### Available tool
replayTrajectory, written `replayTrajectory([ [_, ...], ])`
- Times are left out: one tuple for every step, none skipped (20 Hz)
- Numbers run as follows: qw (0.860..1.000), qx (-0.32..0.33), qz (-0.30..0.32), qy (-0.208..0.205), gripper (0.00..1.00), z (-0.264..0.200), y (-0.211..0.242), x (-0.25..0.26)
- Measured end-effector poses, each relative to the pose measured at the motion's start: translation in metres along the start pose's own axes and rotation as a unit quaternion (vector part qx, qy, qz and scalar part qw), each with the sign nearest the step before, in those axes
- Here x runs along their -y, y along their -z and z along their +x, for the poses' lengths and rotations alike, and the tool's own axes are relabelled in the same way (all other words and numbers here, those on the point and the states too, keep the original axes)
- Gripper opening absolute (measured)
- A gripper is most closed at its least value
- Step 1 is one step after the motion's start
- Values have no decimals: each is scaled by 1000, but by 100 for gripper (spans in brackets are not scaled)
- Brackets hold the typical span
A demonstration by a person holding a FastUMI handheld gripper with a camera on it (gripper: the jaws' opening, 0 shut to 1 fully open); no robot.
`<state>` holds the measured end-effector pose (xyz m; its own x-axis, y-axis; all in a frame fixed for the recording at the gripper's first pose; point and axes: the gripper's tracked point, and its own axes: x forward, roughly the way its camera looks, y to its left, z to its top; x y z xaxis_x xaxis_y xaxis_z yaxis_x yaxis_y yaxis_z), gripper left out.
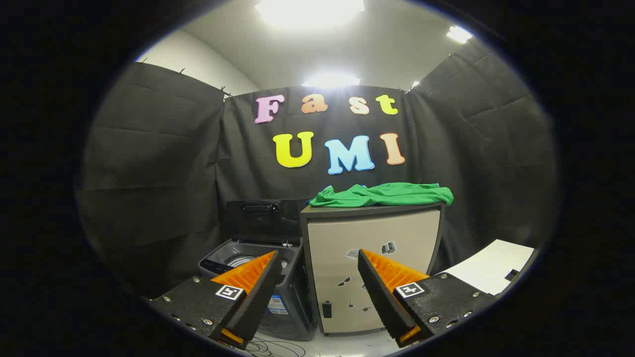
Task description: Put the clothes into the washing machine and then close the washing machine lid.
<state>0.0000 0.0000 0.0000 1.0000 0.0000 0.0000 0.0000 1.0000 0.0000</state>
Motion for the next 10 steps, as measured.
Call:
replayTrajectory([
  [1000,1,0,0,96,0,-1,1],
  [1000,2,0,1,96,0,-2,2],
  [1000,2,1,1,96,0,-3,3],
  [1000,2,2,2,96,0,-2,3],
  [1000,1,2,2,96,1,-3,3],
  [1000,1,3,2,95,0,-3,3],
  [1000,3,3,2,95,-1,-5,4],
  [1000,4,3,2,96,-1,-5,4],
  [1000,4,3,2,96,-1,-5,4],
  [1000,4,2,0,96,-1,-3,3],
])
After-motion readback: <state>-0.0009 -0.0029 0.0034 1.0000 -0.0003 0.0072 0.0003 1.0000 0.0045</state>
